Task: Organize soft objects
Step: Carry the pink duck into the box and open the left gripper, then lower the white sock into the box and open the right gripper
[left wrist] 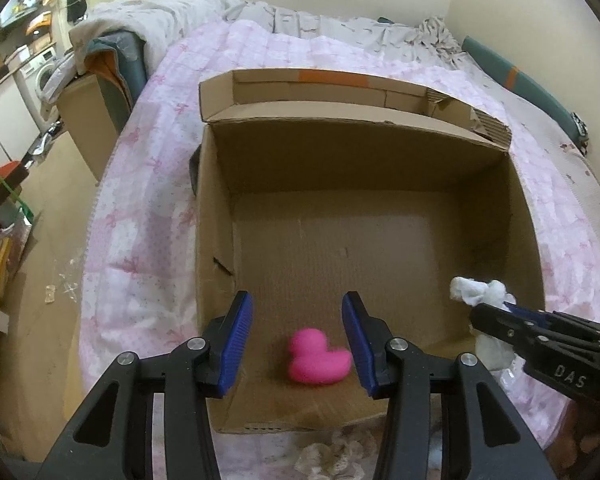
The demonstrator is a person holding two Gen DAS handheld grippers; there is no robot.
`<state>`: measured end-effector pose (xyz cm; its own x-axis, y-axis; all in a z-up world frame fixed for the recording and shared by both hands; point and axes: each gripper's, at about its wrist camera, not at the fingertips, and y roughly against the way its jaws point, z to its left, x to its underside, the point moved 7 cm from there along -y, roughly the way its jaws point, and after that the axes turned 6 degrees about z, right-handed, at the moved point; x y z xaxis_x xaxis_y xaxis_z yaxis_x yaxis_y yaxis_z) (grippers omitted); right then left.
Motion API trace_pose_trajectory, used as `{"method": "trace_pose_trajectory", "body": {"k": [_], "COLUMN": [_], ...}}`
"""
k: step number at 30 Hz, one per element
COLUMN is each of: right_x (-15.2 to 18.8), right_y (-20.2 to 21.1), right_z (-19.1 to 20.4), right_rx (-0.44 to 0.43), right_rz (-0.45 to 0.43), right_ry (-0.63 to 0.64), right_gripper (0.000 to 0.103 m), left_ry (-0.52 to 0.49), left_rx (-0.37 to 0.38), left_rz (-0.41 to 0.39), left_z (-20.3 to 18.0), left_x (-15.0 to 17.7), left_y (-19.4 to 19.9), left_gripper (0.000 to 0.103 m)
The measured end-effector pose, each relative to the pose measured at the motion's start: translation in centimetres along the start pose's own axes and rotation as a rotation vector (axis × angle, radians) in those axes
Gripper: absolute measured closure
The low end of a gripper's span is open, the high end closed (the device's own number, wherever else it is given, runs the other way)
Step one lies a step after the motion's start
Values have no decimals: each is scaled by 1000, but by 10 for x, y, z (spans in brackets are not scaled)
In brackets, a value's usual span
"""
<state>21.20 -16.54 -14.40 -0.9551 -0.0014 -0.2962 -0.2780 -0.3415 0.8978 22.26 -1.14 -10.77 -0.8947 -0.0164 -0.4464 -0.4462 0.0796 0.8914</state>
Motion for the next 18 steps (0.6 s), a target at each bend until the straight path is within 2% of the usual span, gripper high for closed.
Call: {"method": "trace_pose_trajectory", "body": {"k": [6, 7, 8, 10, 18], "right_x": [-1, 0, 0, 0, -1], "right_y": [-3, -3, -3, -3, -3], "right_z": [-1, -1, -1, -1, -2], "right_rx": [3, 3, 3, 2, -2], "right_rz": [4, 4, 3, 4, -1], "right_ry": [-4, -4, -4, -4, -8], "right_gripper": [74, 74, 74, 74, 74], "left_ry": [-13, -12, -5, 7, -14], "left_rx": [-8, -3, 0, -2, -39], "left_rz": [13, 16, 17, 5, -27], "left_z": [-3, -4, -4, -4, -7], "left_x": [1, 1, 1, 1, -2], "left_y": [-2, -2, -2, 1, 7], "left_gripper": [58, 49, 36, 28, 27]}}
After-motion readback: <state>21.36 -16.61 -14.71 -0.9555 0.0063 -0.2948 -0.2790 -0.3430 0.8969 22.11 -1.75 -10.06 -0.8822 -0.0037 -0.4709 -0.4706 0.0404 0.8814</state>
